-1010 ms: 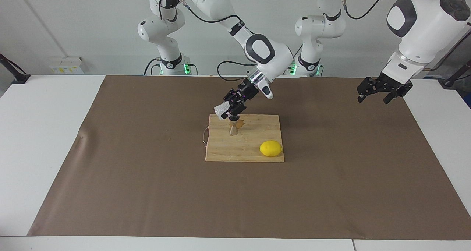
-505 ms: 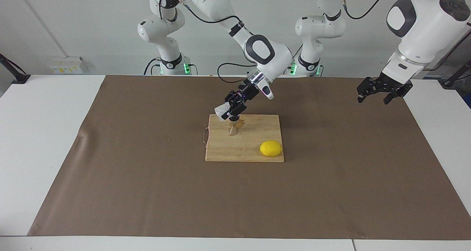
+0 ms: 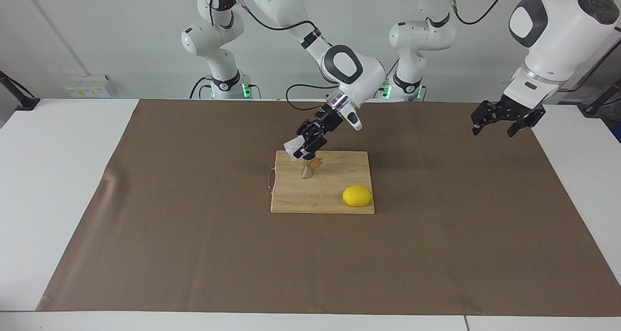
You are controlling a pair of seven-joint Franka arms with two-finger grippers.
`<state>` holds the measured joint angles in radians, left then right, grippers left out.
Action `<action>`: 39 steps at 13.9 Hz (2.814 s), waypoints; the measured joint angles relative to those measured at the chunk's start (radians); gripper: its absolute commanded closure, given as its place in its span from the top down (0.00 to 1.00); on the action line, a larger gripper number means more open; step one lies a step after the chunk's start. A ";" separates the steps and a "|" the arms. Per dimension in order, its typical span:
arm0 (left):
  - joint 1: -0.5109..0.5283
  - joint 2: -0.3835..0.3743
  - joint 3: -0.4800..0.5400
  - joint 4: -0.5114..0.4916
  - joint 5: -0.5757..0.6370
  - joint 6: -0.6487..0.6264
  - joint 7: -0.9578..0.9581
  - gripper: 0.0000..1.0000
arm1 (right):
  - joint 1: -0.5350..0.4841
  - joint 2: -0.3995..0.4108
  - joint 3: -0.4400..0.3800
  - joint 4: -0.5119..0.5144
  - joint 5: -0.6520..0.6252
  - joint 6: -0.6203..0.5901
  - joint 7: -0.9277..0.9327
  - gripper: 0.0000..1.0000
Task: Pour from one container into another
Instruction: 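Tilt the white cup with the right gripper over the metal cup, then tilt the white cup upright and carry it back with the right gripper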
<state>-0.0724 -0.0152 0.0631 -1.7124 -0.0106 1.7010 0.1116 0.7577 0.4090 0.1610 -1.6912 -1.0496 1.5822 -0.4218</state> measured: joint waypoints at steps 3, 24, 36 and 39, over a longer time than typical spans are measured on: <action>0.000 -0.002 -0.007 0.000 0.007 0.000 0.000 1.00 | 0.000 -0.002 0.000 -0.006 -0.015 0.004 0.000 0.09; 0.000 -0.002 -0.008 0.000 0.008 0.008 0.001 1.00 | -0.044 -0.040 0.001 -0.023 0.113 0.050 -0.002 0.10; 0.000 -0.017 -0.008 0.000 0.008 0.027 0.001 1.00 | -0.301 -0.176 0.001 -0.032 0.469 0.166 -0.210 0.10; 0.000 -0.017 -0.008 0.000 0.008 0.027 0.001 1.00 | -0.390 -0.181 0.000 -0.048 0.593 0.187 -0.297 0.10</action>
<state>-0.0728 -0.0322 0.0548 -1.7126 -0.0025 1.7280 0.1124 0.3676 0.2281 0.1614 -1.7396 -0.4567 1.7690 -0.7185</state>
